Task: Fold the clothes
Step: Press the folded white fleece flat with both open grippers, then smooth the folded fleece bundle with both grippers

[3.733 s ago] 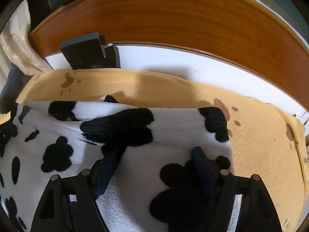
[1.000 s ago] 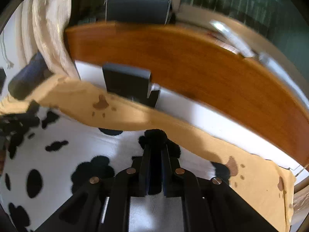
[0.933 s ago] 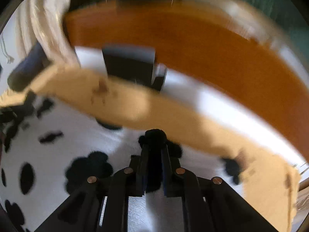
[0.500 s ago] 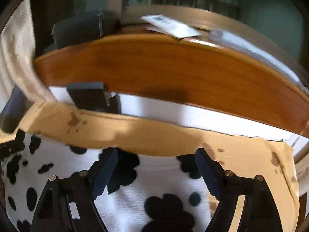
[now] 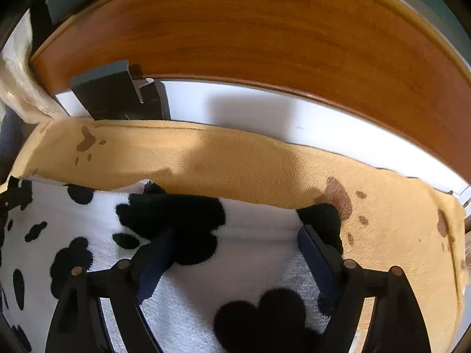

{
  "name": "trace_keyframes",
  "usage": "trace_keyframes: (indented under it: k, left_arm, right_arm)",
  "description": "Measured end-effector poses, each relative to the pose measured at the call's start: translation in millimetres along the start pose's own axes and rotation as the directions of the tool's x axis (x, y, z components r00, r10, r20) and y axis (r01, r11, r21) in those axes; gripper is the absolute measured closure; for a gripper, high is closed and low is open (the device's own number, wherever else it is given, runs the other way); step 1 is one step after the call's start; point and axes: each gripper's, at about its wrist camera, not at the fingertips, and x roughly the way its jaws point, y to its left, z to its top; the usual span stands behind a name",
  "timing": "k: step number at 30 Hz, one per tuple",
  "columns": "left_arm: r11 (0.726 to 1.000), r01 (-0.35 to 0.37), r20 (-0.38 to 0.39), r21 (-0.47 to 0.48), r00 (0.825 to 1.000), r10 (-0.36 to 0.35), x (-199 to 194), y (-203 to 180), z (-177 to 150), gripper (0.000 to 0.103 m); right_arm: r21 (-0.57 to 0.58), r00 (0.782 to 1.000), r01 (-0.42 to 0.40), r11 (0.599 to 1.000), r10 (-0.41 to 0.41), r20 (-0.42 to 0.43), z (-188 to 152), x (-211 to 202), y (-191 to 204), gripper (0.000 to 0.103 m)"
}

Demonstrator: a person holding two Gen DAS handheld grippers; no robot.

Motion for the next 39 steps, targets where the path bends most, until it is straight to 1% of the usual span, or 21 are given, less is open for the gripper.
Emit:
trace_keyframes:
  k: [1, 2, 4, 5, 7, 9, 12, 14, 15, 18, 21, 25, 26, 28, 30, 32, 33, 36, 37, 39]
  left_arm:
    - [1.0, 0.025, 0.01, -0.008, 1.0, -0.025, -7.7, 1.2, -2.3, 0.001]
    - [0.999, 0.053, 0.015, 0.003, 0.998, -0.053, -18.2, 0.4, -8.1, 0.001]
    - [0.993, 0.109, 0.021, 0.033, 0.994, -0.11, -40.0, -2.1, -21.1, 0.001]
    - [0.992, 0.117, 0.024, 0.053, 0.993, -0.118, -47.5, -5.2, -26.5, 0.001]
    - [0.988, 0.109, 0.042, 0.112, 0.993, -0.115, -62.4, -12.0, -41.7, 0.001]
    - [0.984, 0.088, 0.049, 0.153, 0.994, -0.097, -67.0, -15.5, -55.5, 0.001]
    - [0.978, 0.047, 0.053, 0.204, 0.997, -0.059, -62.2, -19.0, -72.3, 0.001]
    - [0.971, 0.021, 0.073, 0.238, 0.997, -0.04, -58.6, -19.7, -77.1, 0.001]
    - [0.967, 0.008, 0.085, 0.254, 0.996, -0.031, -56.7, -19.9, -79.2, 0.001]
    - [0.963, 0.007, 0.107, 0.269, 0.994, -0.037, -55.9, -17.5, -82.3, 0.001]
    - [0.964, 0.011, 0.108, 0.266, 0.993, -0.041, -57.1, -16.1, -81.9, 0.001]
    - [0.965, 0.005, 0.101, 0.262, 0.994, -0.032, -59.2, -16.8, -80.8, 0.001]
    - [0.969, 0.003, 0.101, 0.249, 0.994, -0.029, -64.4, -15.7, -81.0, 0.001]
    - [0.974, 0.009, 0.108, 0.225, 0.994, -0.034, -79.1, -12.6, -84.3, 0.001]
    - [0.977, 0.032, 0.123, 0.209, 0.991, -0.059, -97.9, -9.0, -91.6, 0.0]
    - [0.978, 0.051, 0.127, 0.201, 0.989, -0.078, -112.9, -6.7, -101.9, 0.0]
    - [0.978, 0.057, 0.122, 0.202, 0.989, -0.083, -117.7, -6.4, -109.4, 0.0]
    - [0.975, 0.069, 0.102, 0.21, 0.991, -0.092, -129.4, -5.4, -132.9, 0.0]
    - [0.974, 0.062, 0.094, 0.219, 0.992, -0.084, -129.4, -4.6, -140.3, 0.0]
    - [0.969, 0.039, 0.092, 0.242, 0.994, -0.062, -128.6, -2.8, -153.9, 0.0]
  right_arm:
    - [0.013, 0.999, -0.002, 1.0, 0.002, 0.039, -2.5, -12.7, -2.8, 0.018]
    - [0.028, 0.997, -0.005, 1.0, 0.003, 0.082, -5.3, -26.7, -5.8, 0.018]
    - [0.013, 0.99, -0.029, 1.0, 0.026, 0.141, -13.1, -51.9, -6.0, 0.018]
    - [-0.008, 0.987, -0.043, 0.999, 0.043, 0.157, -19.9, -62.6, -2.9, 0.018]
    - [-0.05, 0.98, -0.069, 0.996, 0.077, 0.184, -34.0, -83.1, 4.0, 0.018]
    - [-0.089, 0.977, -0.104, 0.991, 0.119, 0.177, -52.0, -89.5, 11.7, 0.018]
    - [-0.151, 0.986, -0.118, 0.981, 0.134, 0.098, -80.4, -74.9, 24.0, 0.018]
    - [-0.184, 0.99, -0.091, 0.979, 0.109, 0.09, -90.6, -69.4, 23.7, 0.017]
    - [-0.201, 0.992, -0.077, 0.977, 0.096, 0.088, -95.5, -66.9, 23.4, 0.015]
    - [-0.239, 0.989, -0.05, 0.97, 0.082, 0.124, -101.1, -67.2, 24.3, 0.01]
    - [-0.242, 0.987, -0.054, 0.969, 0.088, 0.133, -103.9, -74.8, 20.7, 0.009]
    - [-0.238, 0.987, -0.046, 0.97, 0.081, 0.141, -103.5, -74.5, 23.5, 0.009]
    - [-0.234, 0.987, -0.048, 0.971, 0.082, 0.137, -102.8, -71.0, 25.3, 0.009]
    - [-0.191, 0.989, -0.043, 0.981, 0.069, 0.13, -103.6, -83.9, 23.4, 0.009]
    - [-0.154, 0.982, -0.082, 0.985, 0.107, 0.156, -108.8, -105.1, 19.9, 0.009]
    - [-0.142, 0.97, -0.128, 0.982, 0.153, 0.187, -121.6, -131.0, 17.4, 0.009]
    - [-0.14, 0.97, -0.124, 0.982, 0.149, 0.19, -131.3, -140.7, 18.0, 0.009]
    - [-0.155, 0.977, -0.107, 0.982, 0.133, 0.169, -157.8, -149.8, 21.3, 0.009]
    - [-0.166, 0.979, -0.104, 0.981, 0.131, 0.158, -166.7, -150.0, 22.8, 0.009]
    - [-0.187, 0.986, -0.07, 0.98, 0.096, 0.134, -183.2, -144.4, 25.0, 0.009]
